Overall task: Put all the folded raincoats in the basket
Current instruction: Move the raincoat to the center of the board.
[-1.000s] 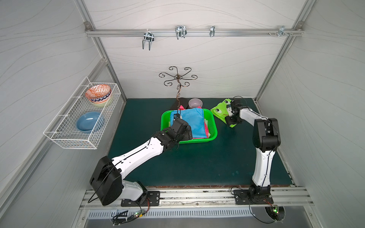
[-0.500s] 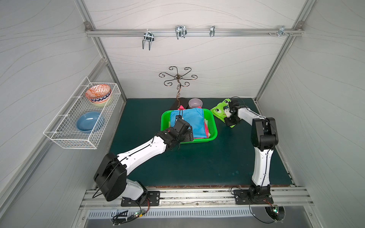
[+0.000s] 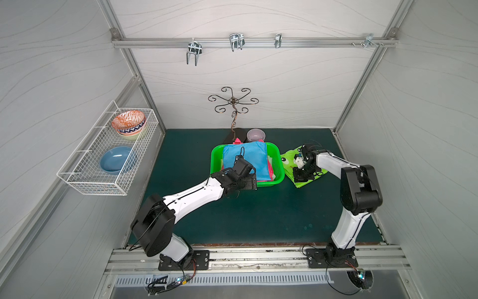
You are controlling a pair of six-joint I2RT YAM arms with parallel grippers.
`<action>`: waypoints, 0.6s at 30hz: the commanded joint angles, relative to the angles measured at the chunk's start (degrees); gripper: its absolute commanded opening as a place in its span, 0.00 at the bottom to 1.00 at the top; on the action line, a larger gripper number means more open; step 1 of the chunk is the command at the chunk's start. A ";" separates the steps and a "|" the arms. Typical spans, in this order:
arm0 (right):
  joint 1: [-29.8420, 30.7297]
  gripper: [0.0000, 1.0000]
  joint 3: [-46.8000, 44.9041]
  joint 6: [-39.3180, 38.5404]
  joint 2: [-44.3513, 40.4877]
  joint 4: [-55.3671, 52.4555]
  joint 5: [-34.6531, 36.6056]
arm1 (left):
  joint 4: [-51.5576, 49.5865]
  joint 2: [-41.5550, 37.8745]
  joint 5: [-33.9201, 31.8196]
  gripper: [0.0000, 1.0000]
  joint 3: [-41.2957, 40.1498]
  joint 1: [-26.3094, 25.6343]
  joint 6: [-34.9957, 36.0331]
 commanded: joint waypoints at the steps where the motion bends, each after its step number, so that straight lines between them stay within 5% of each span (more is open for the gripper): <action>1: 2.53 0.07 -6.35 9.81 -6.20 0.98 -1.76 | -1.01 0.51 2.30 0.87 2.37 -0.55 0.11; 12: 5.79 0.43 -26.54 24.39 -24.56 9.83 -13.60 | -0.38 1.61 5.13 0.87 -0.06 -3.46 2.20; 18: 0.17 0.45 -21.82 21.02 -31.07 7.86 -15.65 | 4.16 2.85 1.40 0.87 -1.76 -4.19 3.68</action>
